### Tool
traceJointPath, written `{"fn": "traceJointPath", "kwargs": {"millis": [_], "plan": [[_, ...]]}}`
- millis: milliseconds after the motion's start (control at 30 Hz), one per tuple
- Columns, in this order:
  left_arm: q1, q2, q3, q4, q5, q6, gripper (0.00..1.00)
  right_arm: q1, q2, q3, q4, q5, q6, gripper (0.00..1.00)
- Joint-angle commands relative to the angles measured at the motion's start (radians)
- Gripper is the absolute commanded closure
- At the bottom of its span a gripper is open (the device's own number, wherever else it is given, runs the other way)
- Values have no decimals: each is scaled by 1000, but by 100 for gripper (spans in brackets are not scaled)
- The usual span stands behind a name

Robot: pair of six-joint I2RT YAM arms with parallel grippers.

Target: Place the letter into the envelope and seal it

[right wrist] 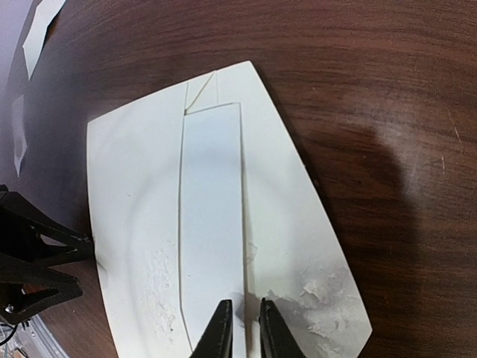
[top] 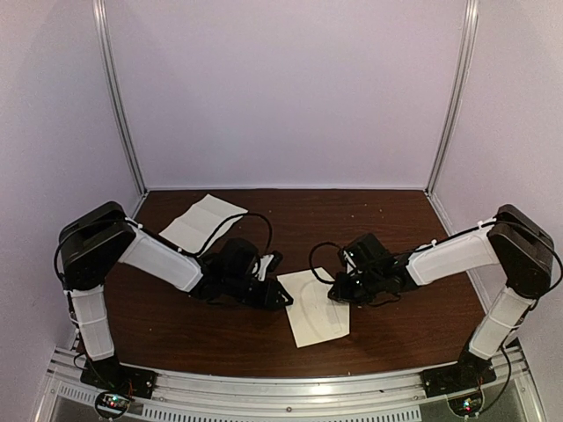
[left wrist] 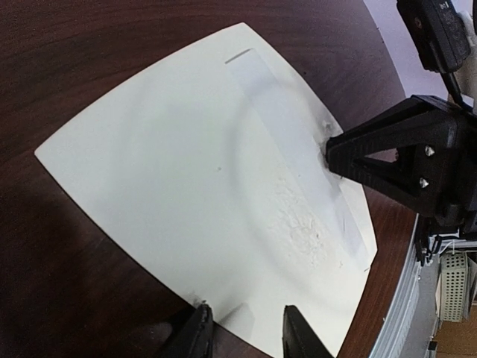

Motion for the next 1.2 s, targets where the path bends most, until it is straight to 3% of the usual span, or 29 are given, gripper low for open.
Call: {"fn": "traceJointPath", "kwargs": {"millis": [0, 433, 1167], "plan": [[-6, 25, 14, -4, -10, 13, 67, -1, 13, -15, 7, -20, 6, 88], [-6, 33, 21, -10, -7, 21, 69, 0, 29, -15, 47, -52, 8, 95], [-6, 51, 49, -20, 2, 30, 70, 11, 58, 0, 68, -90, 15, 99]]}}
